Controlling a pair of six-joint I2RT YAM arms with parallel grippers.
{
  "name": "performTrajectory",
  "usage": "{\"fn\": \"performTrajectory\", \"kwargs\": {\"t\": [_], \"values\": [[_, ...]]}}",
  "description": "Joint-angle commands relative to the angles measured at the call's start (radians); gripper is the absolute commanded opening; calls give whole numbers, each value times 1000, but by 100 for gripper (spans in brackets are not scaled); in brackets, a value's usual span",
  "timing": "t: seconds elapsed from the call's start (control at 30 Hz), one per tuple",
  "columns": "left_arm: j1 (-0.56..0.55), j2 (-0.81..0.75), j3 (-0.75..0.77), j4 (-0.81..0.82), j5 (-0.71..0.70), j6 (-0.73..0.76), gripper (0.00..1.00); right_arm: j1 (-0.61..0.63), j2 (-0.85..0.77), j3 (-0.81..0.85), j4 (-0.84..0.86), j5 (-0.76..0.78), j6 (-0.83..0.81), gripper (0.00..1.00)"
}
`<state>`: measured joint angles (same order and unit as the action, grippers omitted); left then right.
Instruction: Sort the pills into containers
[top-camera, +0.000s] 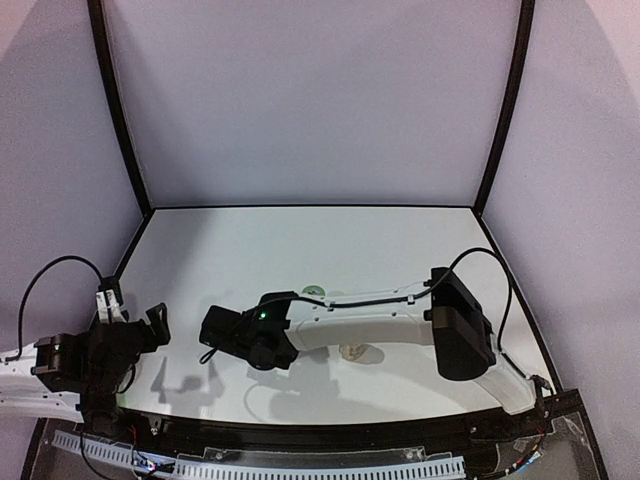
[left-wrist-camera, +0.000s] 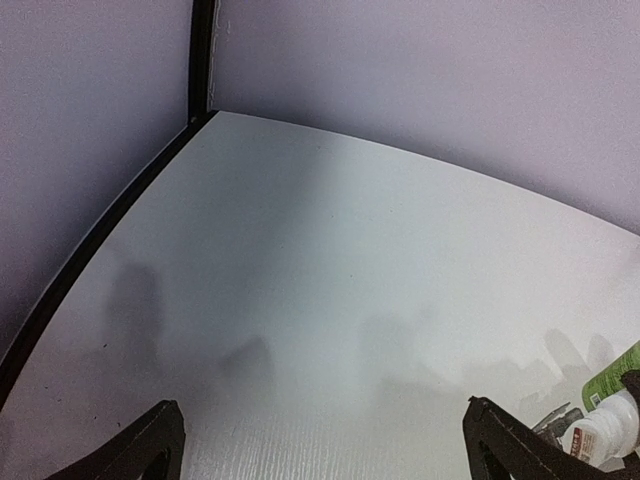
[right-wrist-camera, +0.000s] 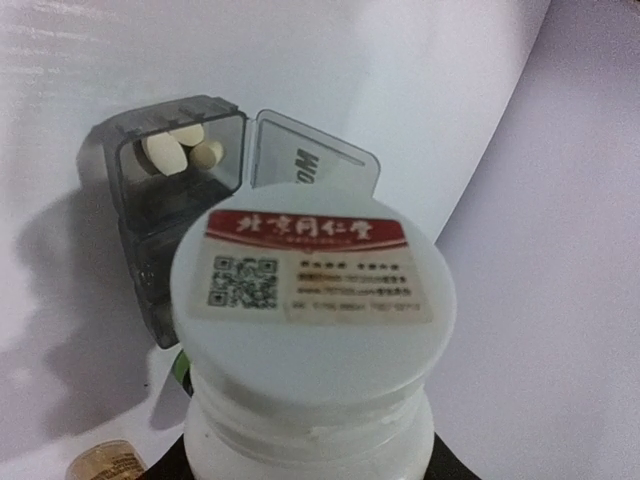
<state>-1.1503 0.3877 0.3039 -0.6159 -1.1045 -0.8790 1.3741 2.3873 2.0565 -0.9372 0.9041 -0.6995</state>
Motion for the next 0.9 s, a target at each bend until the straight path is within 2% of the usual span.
{"fn": "performTrajectory", "kwargs": {"t": [0.0,0.23,0.37,0.5,0.7,0.87], "values": [[0,-200,36,-81,5,25,99,-12,-112,-16,-3,-131,183,0],[0,-237,94,-71,86,83,99,-42,-326,-243,221,-289,369,0],[0,-219,154,-51,131,102,99,-56,-470,-438,428,-359,461,0],[-1,-170,214,38,212,160,99,-65,-652,-630,685,-449,547,0],[0,11,316,256,431,233,99,-66,-892,-902,1064,-632,629,0],[0,213,444,406,643,244,99,-66,-992,-1014,1191,-742,642,0]]}}
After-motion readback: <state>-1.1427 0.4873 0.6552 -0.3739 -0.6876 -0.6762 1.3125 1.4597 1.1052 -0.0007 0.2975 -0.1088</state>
